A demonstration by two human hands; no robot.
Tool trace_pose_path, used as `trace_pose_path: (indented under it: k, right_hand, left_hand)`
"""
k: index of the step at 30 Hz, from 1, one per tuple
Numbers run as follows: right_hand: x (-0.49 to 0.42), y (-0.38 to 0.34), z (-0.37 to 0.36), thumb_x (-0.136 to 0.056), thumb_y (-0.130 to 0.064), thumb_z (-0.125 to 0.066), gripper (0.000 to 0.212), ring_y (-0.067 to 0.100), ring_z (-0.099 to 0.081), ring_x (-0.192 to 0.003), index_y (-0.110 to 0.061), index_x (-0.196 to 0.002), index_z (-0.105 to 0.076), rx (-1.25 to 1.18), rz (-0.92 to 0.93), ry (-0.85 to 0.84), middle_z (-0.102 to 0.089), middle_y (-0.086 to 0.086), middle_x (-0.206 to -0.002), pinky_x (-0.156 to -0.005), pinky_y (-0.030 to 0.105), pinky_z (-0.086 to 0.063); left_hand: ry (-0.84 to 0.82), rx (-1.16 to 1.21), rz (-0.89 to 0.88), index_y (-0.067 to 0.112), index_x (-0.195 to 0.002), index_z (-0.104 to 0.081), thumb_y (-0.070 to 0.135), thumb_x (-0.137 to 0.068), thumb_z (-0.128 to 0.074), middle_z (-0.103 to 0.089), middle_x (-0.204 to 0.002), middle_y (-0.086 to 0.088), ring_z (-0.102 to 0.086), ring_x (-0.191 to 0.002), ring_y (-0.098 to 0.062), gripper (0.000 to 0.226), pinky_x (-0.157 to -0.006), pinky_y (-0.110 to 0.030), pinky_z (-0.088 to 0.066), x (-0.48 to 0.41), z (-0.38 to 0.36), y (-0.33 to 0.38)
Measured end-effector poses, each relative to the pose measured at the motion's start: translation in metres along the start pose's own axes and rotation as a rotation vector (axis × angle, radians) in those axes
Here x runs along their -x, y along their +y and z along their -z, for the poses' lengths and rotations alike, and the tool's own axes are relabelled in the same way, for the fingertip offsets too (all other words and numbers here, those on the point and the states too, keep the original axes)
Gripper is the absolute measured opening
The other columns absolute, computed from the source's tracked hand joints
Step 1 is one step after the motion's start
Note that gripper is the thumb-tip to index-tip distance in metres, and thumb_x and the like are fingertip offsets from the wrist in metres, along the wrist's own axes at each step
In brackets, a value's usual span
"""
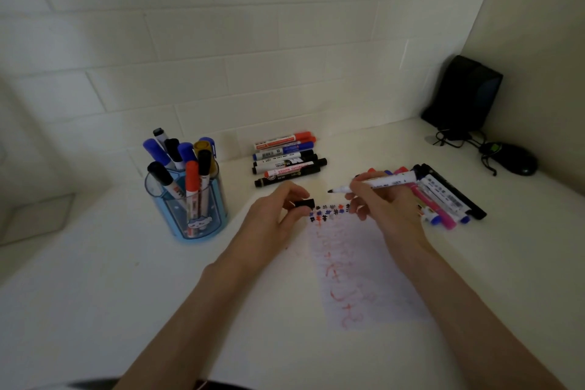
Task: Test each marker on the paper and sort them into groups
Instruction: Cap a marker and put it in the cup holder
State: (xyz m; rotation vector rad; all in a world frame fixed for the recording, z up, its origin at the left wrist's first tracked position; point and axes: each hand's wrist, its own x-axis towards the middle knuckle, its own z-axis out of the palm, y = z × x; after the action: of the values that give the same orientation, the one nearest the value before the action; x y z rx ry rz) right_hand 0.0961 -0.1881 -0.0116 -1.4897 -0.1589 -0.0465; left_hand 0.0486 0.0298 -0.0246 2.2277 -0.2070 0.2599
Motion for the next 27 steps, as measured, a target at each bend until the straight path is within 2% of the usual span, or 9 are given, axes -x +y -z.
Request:
trace_pose_path:
  k: [3, 7, 9, 12, 17, 19, 20, 23, 27]
  right_hand:
    - [0.003, -0.002, -0.004, -0.094, -0.008, -0.073, 0.005, 0.024, -0.071, -0.069, -0.009, -0.099, -0.073, 0.000, 0.010, -0.054, -0.077, 0.015, -0.085, -0.058, 0.026, -0.056]
    - [0.006, -0.004, -0.006, -0.095, -0.007, -0.072, 0.007, 0.025, -0.070, -0.069, -0.013, -0.093, -0.075, 0.008, 0.011, -0.117, -0.075, 0.018, -0.084, -0.059, 0.029, -0.055]
    - [0.007, -0.005, -0.007, -0.095, -0.009, -0.073, 0.002, 0.025, -0.071, -0.070, -0.011, -0.096, -0.074, 0.008, 0.002, -0.148, -0.076, 0.017, -0.084, -0.060, 0.029, -0.055]
    - [0.010, -0.006, -0.010, -0.093, -0.015, -0.077, 0.009, 0.022, -0.073, -0.072, -0.012, -0.102, -0.075, 0.091, 0.000, -0.193, -0.078, 0.010, -0.085, -0.061, 0.028, -0.055]
    - [0.015, -0.009, -0.012, -0.086, -0.034, -0.083, 0.027, 0.022, -0.074, -0.075, -0.016, -0.106, -0.079, 0.119, -0.025, -0.265, -0.079, 0.009, -0.089, -0.066, 0.030, -0.057]
    - [0.014, -0.012, -0.011, -0.092, -0.048, -0.075, 0.037, 0.028, -0.075, -0.078, -0.014, -0.107, -0.081, -0.005, -0.107, -0.278, -0.080, 0.015, -0.095, -0.067, 0.030, -0.059]
    - [0.013, -0.012, -0.010, -0.097, -0.048, -0.066, 0.040, 0.031, -0.076, -0.080, -0.013, -0.108, -0.081, -0.068, -0.147, -0.288, -0.079, 0.018, -0.098, -0.068, 0.030, -0.059]
    - [0.014, -0.006, -0.012, -0.107, -0.035, -0.052, 0.038, 0.034, -0.076, -0.084, -0.012, -0.106, -0.082, -0.121, -0.115, -0.288, -0.079, 0.021, -0.097, -0.073, 0.031, -0.060]
    - [0.020, 0.001, -0.017, -0.108, -0.031, -0.052, 0.036, 0.034, -0.076, -0.084, -0.011, -0.104, -0.081, -0.131, -0.027, -0.256, -0.078, 0.022, -0.093, -0.076, 0.031, -0.060]
  left_hand:
    - [0.027, 0.133, 0.020, 0.036, -0.104, -0.059, 0.030, -0.097, -0.062, -0.071, -0.095, 0.021, -0.065, -0.089, 0.000, 0.010, -0.077, -0.022, -0.049, -0.001, -0.001, 0.002]
    - [0.030, 0.193, -0.006, 0.031, -0.104, -0.060, 0.026, -0.098, -0.062, -0.072, -0.093, 0.019, -0.066, -0.089, -0.003, 0.007, -0.078, -0.033, -0.053, -0.001, 0.000, 0.004]
    - [0.024, 0.203, -0.029, 0.029, -0.105, -0.061, 0.025, -0.099, -0.061, -0.072, -0.093, 0.018, -0.066, -0.091, -0.003, 0.007, -0.076, -0.031, -0.052, -0.001, 0.000, 0.006]
    - [0.010, 0.209, -0.052, 0.028, -0.106, -0.062, 0.024, -0.100, -0.060, -0.072, -0.095, 0.015, -0.067, -0.094, -0.005, 0.008, -0.074, -0.024, -0.052, -0.001, 0.000, 0.008]
    - [0.027, 0.220, -0.063, 0.024, -0.109, -0.066, 0.019, -0.097, -0.064, -0.072, -0.094, 0.012, -0.069, -0.086, -0.012, 0.013, -0.080, -0.044, -0.056, 0.000, 0.003, 0.008]
    - [0.051, 0.222, -0.066, 0.024, -0.110, -0.069, 0.019, -0.096, -0.066, -0.073, -0.092, 0.012, -0.069, -0.083, -0.011, 0.015, -0.081, -0.044, -0.055, 0.000, 0.004, 0.008]
    - [0.061, 0.229, -0.066, 0.023, -0.109, -0.071, 0.019, -0.096, -0.066, -0.073, -0.089, 0.012, -0.069, -0.082, -0.011, 0.015, -0.081, -0.042, -0.055, 0.000, 0.004, 0.007]
    - [0.085, 0.277, -0.084, 0.018, -0.106, -0.074, 0.013, -0.094, -0.068, -0.074, -0.083, 0.006, -0.071, -0.078, -0.013, 0.014, -0.083, -0.037, -0.056, 0.000, 0.001, 0.009]
    - [0.101, 0.296, -0.107, 0.017, -0.103, -0.075, 0.010, -0.094, -0.067, -0.074, -0.080, 0.003, -0.072, -0.077, -0.016, 0.014, -0.081, -0.028, -0.056, 0.001, -0.003, 0.010]
